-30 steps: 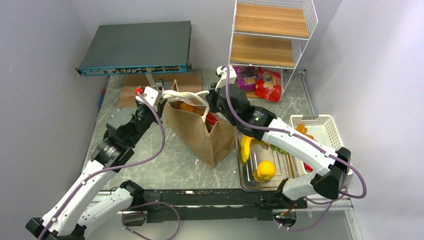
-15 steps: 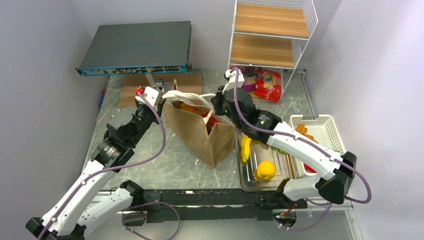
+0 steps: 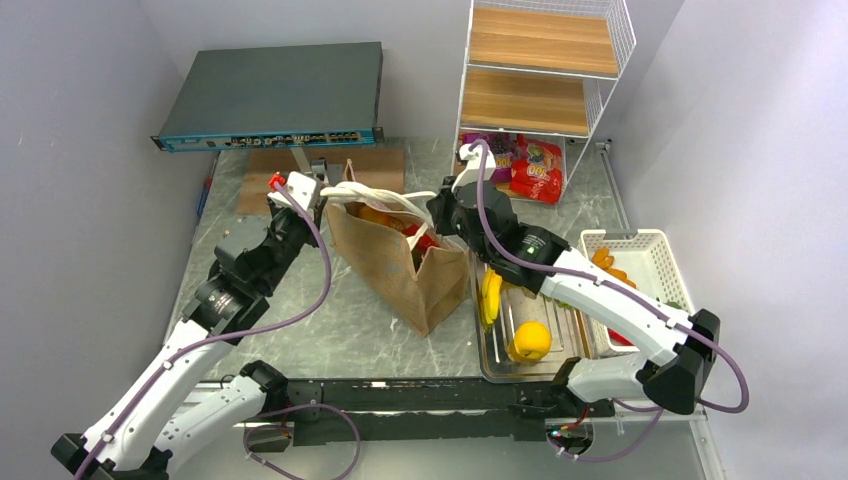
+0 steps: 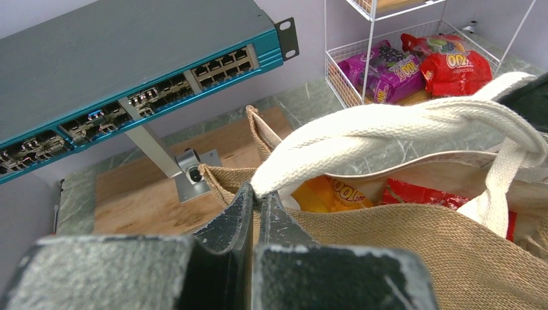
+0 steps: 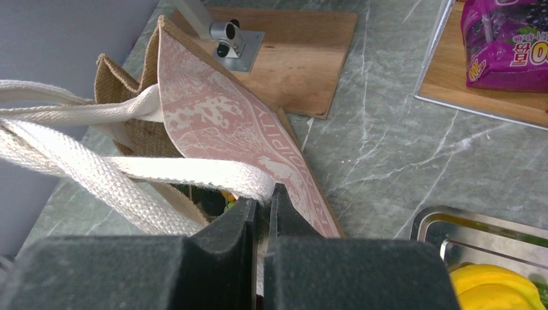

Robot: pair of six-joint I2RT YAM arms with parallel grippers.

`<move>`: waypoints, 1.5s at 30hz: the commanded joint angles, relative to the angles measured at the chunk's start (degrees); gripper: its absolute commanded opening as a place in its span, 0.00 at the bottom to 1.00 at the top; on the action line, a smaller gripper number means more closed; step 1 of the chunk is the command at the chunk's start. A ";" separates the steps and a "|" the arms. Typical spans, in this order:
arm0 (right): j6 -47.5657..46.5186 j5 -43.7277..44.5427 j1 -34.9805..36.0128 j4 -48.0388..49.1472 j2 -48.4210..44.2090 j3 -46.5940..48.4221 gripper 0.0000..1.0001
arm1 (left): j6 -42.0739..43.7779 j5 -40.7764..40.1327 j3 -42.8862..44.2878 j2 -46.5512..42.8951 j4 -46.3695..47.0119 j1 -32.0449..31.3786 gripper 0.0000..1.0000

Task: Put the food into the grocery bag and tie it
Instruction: Tie the grocery bag at the center of the board.

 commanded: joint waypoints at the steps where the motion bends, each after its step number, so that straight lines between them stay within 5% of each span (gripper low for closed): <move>1: 0.69 10.02 -2.94 0.74 -5.39 -0.84 0.00 | 0.53 -11.75 1.46 -1.84 4.26 1.24 0.00; 22: 24.49 27.93 -2.97 5.32 -16.46 -11.56 0.00 | 0.47 -15.59 1.50 -0.68 4.41 1.27 0.00; 28: 40.29 34.94 -2.95 -4.79 -17.23 -12.17 0.00 | 0.23 -19.37 1.49 0.00 4.69 1.30 0.00; 35: 68.28 40.42 -2.99 -27.94 -18.68 -10.83 0.00 | -0.25 -22.63 1.39 0.53 4.66 1.31 0.00; 45: 90.63 42.18 -2.92 -39.97 -21.43 -15.37 0.00 | -0.57 -25.29 1.67 1.95 4.19 1.35 0.00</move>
